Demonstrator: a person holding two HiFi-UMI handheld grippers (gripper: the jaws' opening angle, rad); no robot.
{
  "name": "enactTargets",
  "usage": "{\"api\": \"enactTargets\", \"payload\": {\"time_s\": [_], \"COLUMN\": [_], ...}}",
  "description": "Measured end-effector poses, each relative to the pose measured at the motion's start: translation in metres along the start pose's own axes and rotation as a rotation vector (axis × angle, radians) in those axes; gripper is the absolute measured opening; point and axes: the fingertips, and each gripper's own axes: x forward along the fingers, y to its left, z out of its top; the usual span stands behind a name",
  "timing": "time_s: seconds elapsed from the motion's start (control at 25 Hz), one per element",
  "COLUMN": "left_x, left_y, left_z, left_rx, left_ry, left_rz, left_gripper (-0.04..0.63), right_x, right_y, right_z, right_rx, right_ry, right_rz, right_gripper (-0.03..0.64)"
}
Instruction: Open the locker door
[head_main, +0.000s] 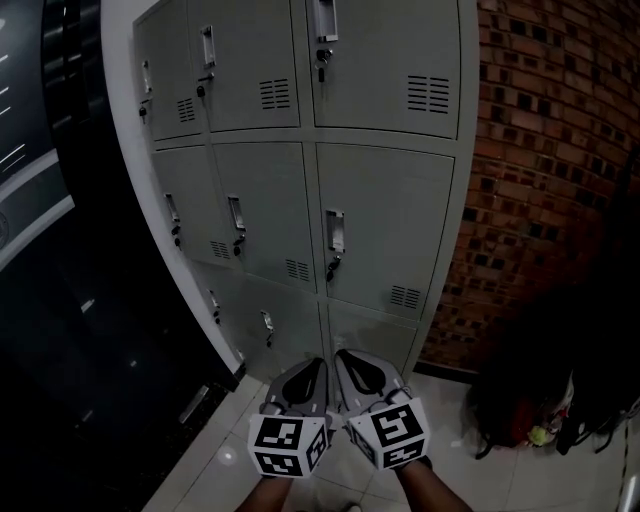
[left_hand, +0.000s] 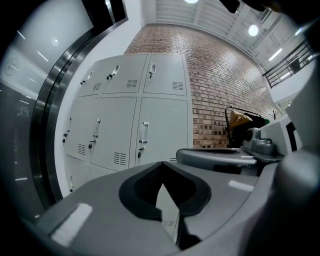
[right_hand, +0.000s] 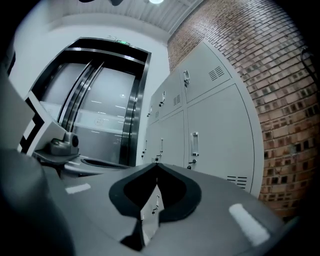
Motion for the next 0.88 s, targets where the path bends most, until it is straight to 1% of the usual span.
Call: {"api": "enactTargets", "payload": {"time_s": [0.32, 0.48, 0.64, 0.88], "left_x": [0.028, 0.049, 0.073, 0.107], "left_y": [0.011, 0.019, 0.036, 0.065], "left_z": [0.015, 0.021, 0.031, 0.047], "left_rx": [0.003, 0.007, 0.005, 0.005], "left_ry": [-0.026, -0.037, -0.057, -0.079], "left_rz": [-0.001, -0.016, -0.031, -0.046], "left_gripper": [0.006, 0.006, 0.006, 0.006], "right_x": [0.027, 0.050, 0.078, 0.125], "right_y": [-0.028, -0.042, -0.055, -0.072], "right_z": [0.015, 0.021, 0.024, 0.031], "right_rx": [-0.006, -0.008, -0.016, -0.051], "right_ry": [-0.041, -0.057, -0.062, -0.053], "right_rz": [0.002, 0.000, -0.010, -0.020], "right_gripper": [0.009, 0.031, 0.061, 0.080]}}
